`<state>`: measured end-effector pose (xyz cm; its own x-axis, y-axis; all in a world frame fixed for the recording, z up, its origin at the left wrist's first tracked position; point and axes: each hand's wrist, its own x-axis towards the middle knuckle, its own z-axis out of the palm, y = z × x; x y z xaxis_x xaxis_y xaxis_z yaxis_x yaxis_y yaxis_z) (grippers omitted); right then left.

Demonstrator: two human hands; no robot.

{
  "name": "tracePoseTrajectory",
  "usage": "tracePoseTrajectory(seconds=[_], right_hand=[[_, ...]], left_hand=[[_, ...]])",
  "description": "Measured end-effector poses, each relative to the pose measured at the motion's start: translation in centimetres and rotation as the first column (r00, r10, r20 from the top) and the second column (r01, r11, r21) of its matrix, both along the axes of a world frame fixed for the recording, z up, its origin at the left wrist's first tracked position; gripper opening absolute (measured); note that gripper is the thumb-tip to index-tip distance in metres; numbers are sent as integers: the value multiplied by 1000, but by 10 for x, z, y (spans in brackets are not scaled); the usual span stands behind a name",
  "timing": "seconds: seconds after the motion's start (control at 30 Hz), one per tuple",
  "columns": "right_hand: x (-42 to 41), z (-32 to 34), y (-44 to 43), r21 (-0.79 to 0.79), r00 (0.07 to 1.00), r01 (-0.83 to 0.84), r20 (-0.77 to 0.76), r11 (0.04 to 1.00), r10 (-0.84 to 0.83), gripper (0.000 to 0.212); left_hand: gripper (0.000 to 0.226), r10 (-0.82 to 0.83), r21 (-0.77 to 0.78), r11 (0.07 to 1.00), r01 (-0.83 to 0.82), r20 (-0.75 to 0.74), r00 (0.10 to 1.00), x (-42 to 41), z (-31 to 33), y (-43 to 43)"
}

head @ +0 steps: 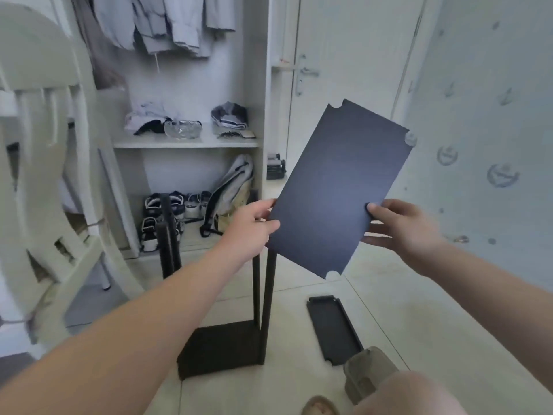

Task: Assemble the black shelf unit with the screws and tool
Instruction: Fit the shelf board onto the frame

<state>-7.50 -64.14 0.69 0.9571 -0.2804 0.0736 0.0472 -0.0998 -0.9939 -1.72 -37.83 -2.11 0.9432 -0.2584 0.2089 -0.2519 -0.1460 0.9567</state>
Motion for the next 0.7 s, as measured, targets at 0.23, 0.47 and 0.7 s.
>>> tracePoseTrajectory(seconds=[0.23, 0.47, 0.7], right_hand=[[-3, 23, 97, 186, 977, -209, 85, 960, 196, 22], [9, 23, 166, 378, 986, -147, 133, 914, 103, 30], [55, 15, 209, 630, 995, -45, 96, 776, -20, 17]], left_hand=[[44, 257, -83, 964, -253, 41, 966, -12, 46, 98], [18, 552, -69, 829, -555, 259, 793, -28, 57, 145], [17, 212, 8, 977, -214, -181, 960, -27, 14, 128]])
